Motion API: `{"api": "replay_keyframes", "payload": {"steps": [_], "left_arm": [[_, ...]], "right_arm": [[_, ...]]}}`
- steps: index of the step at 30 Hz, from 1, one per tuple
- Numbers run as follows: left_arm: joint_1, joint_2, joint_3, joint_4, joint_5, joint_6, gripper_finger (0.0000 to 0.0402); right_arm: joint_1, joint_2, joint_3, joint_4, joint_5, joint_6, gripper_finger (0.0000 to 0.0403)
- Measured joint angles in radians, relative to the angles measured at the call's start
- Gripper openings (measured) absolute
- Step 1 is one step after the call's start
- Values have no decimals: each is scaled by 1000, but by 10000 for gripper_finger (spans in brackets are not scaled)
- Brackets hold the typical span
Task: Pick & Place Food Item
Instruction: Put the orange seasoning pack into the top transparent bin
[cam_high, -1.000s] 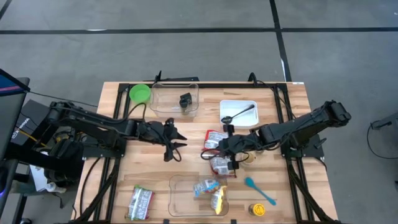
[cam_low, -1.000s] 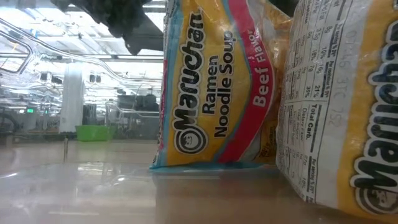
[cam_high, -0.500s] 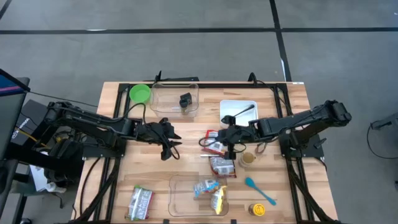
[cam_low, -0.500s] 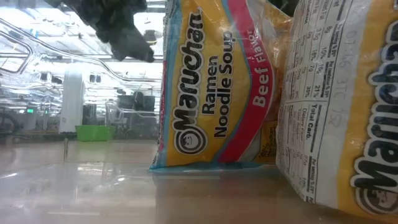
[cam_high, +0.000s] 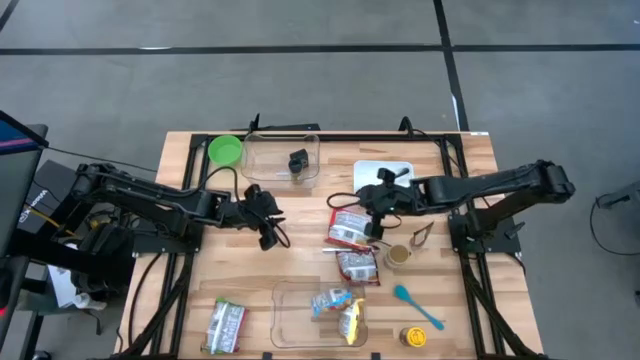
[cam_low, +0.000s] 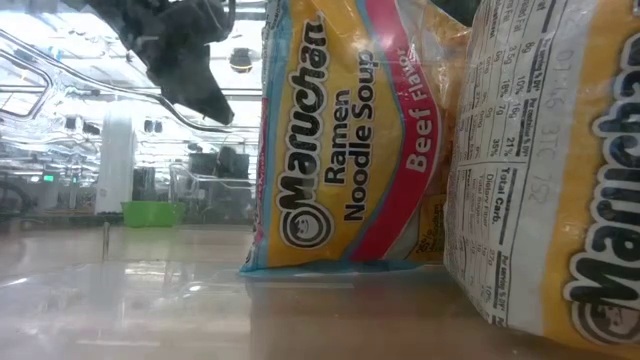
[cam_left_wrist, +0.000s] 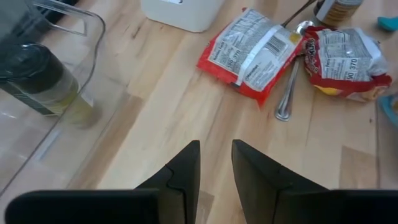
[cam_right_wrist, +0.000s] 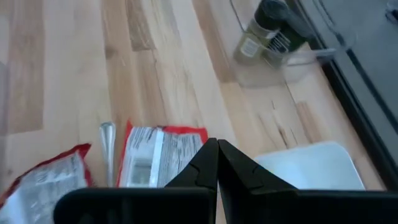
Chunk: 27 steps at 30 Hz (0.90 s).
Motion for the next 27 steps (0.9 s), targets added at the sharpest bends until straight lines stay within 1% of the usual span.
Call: {"api": "replay_keyframes", "payload": {"steps": [3,10,21,24,27], "left_arm": [[0,0,0,3,-12,0,85],[0,0,0,35,-17,9,85],[0,0,0,46,-16,11,85],[0,0,0,52,-16,11,85],[0,0,0,53,-16,11,85]], "right_arm": [[15,-45,0,-76,-1,64,1],[68,-121,0,-289,-1,303,1],[117,-158,1,-664,-2,668,1],[117,-159,0,-755,-2,737,1],[117,-165,0,-836,-2,752,1]]}}
